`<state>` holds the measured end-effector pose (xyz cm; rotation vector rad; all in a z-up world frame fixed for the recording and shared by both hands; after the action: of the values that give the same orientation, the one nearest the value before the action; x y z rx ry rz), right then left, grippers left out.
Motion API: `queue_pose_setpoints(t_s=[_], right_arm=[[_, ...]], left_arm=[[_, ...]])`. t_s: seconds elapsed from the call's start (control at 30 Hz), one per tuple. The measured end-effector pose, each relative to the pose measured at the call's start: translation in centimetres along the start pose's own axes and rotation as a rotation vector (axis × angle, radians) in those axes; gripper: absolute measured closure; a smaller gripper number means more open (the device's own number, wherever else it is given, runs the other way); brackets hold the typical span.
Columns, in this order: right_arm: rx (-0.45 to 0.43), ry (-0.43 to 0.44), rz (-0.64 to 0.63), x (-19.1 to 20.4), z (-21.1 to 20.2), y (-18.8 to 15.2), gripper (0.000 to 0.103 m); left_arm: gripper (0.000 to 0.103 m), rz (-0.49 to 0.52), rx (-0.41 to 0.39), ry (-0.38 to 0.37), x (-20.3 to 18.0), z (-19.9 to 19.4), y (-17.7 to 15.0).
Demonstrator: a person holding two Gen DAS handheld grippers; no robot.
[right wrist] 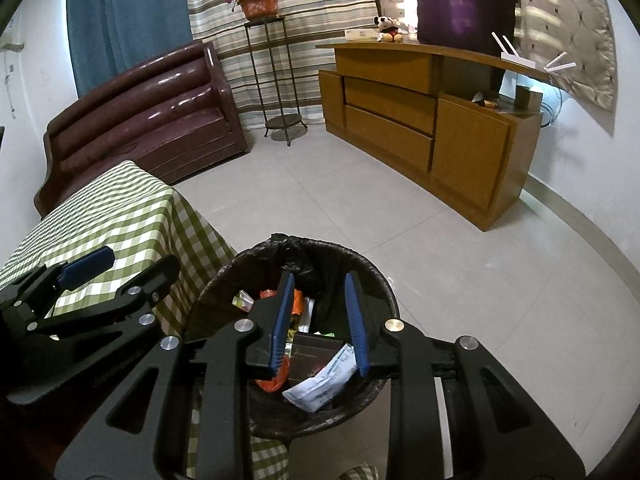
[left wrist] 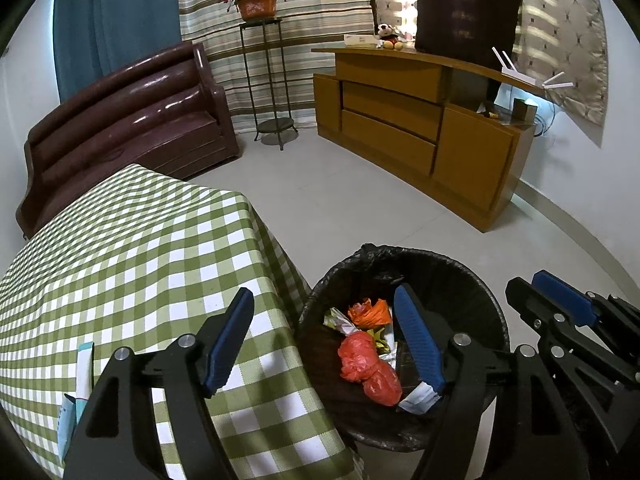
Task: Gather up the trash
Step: 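Move both open grippers back over the two tubes on the table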
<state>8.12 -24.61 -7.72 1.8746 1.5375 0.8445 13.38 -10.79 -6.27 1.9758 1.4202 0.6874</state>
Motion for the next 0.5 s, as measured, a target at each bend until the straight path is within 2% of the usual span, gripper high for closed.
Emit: queue_pose_setpoints(t_s=[0.07, 0.13, 0.5], right_arm=[[0.000, -0.003, 0.003, -0.1, -0.1, 0.0, 0.074], [-0.006, -0.008, 0.006, -0.1, -0.2, 0.0, 0.063], [-0.025, -0.019, 0.001, 0.4, -1.1, 0.4, 0.051]], left_arm=[[0.032, -0.001, -0.001, -0.001, 0.0, -0.1, 0.0], [0.032, -0.001, -0.003, -0.001, -0.1, -0.1, 0.1], [0.032, -0.024, -0.026, 0.008, 0.7, -2.3, 0.2]])
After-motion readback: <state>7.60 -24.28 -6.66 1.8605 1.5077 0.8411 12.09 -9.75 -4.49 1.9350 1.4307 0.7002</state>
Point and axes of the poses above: each gripper's, at about its wrist camera, not at the fingertips, and z roughly the way its jaws point, x to its left, y to its top, the point moved 1 cm from there along z, roughly the way its jaws point
